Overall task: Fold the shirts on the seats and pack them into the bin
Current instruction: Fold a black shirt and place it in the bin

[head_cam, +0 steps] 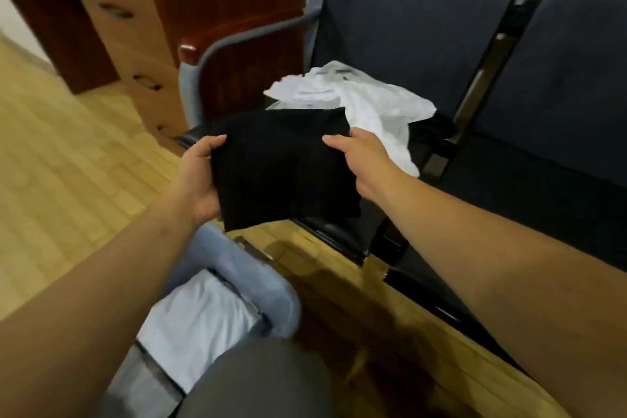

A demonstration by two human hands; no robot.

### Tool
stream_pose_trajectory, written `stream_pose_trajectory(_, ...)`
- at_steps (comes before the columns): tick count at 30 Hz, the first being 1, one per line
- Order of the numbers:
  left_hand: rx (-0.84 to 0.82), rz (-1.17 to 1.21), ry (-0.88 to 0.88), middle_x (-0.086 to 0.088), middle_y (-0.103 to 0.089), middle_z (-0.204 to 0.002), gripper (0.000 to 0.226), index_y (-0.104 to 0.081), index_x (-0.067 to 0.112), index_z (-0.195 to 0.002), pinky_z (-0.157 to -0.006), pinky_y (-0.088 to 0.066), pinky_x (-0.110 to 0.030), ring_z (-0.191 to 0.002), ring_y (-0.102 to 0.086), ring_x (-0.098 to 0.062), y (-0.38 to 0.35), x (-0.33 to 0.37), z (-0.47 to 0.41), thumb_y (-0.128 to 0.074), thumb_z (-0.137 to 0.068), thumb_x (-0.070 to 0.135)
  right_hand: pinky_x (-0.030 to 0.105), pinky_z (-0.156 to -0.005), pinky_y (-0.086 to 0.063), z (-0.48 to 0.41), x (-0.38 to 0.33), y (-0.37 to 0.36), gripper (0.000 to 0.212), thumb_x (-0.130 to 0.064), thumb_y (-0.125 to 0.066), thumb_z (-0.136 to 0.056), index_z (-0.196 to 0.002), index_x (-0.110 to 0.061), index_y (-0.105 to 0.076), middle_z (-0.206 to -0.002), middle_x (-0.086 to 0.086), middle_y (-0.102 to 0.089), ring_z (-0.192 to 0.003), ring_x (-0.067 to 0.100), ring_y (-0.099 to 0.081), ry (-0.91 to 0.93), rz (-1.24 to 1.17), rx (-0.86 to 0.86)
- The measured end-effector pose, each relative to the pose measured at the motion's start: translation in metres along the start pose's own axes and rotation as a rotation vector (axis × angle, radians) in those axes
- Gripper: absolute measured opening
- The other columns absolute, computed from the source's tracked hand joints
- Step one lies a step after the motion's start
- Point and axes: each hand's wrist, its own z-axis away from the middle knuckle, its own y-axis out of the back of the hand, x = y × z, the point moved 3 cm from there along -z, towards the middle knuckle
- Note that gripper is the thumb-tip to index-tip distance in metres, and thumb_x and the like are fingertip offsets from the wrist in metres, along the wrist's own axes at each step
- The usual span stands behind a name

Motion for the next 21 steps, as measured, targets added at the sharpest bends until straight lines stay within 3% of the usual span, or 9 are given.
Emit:
stream_pose_trajectory(2,0.078,0.068,0.015,-0.011,-0.072,-0.123,0.043,-0.060,0.012,-0.134,-0.083,-0.058,-0.039,-0.104,-0.073,-0.029,0.054,-0.002,0.009,-0.046,-0.100,0.033,0.051,-0.087,-0.060,-0.007,0.016,-0.048,0.022,-0.013,-0.071,-0.090,-0.109,-0.003,-0.067,-0.102,0.016,-0.075,-0.092,0.031,-0.074,-0.002,0.087,-0.071)
stream_pose_trajectory(6,0.259,0.119,0.012,-0.011,-0.075,-0.112,0.038,-0.063,0.010,-0.125,-0.091,-0.053,-0.044,-0.095,-0.075,-0.028,0.150,-0.018,0.036,-0.048,-0.099,0.034,0.040,-0.082,-0.058,-0.010,0.065,-0.135,0.020,-0.011,-0.070,-0.092,-0.106,0.001,-0.064,-0.104,0.019,-0.072,-0.093,0.031,-0.071,-0.038,0.220,-0.229)
stream_pose_trajectory(9,0.421,0.105,0.037,-0.012,-0.074,-0.115,0.042,-0.062,0.011,-0.129,-0.085,-0.054,-0.045,-0.099,-0.074,-0.030,0.213,-0.038,0.064,-0.051,-0.097,0.037,0.041,-0.087,-0.057,-0.004,0.115,-0.189,0.015,-0.013,-0.071,-0.092,-0.104,-0.007,-0.066,-0.104,0.013,-0.072,-0.096,0.027,-0.071,-0.107,0.275,-0.325)
stream_pose_trajectory(13,0.645,0.085,0.119,-0.015,-0.071,-0.122,0.045,-0.062,0.012,-0.131,-0.083,-0.053,-0.045,-0.108,-0.068,-0.035,0.282,-0.072,0.105,-0.054,-0.096,0.040,0.048,-0.092,-0.057,0.011,0.195,-0.246,0.024,-0.015,-0.071,-0.091,-0.113,-0.006,-0.063,-0.109,0.015,-0.070,-0.100,0.030,-0.069,-0.235,0.366,-0.437)
stream_pose_trajectory(17,0.864,-0.028,0.200,-0.018,-0.073,-0.109,0.038,-0.066,0.010,-0.119,-0.072,-0.052,-0.041,-0.092,-0.069,-0.031,0.330,-0.107,0.141,-0.054,-0.097,0.038,0.048,-0.098,-0.053,0.028,0.272,-0.285,0.042,-0.019,-0.073,-0.088,-0.125,-0.005,-0.059,-0.122,0.015,-0.065,-0.110,0.032,-0.064,-0.379,0.501,-0.536)
stream_pose_trajectory(21,0.990,-0.050,0.280,-0.015,-0.075,-0.107,0.035,-0.070,0.014,-0.114,-0.083,-0.057,-0.046,-0.098,-0.070,-0.035,0.366,-0.138,0.169,-0.058,-0.093,0.039,0.045,-0.102,-0.052,0.051,0.317,-0.312,0.050,-0.015,-0.071,-0.090,-0.136,-0.004,-0.054,-0.131,0.014,-0.063,-0.117,0.032,-0.062,-0.478,0.612,-0.659)
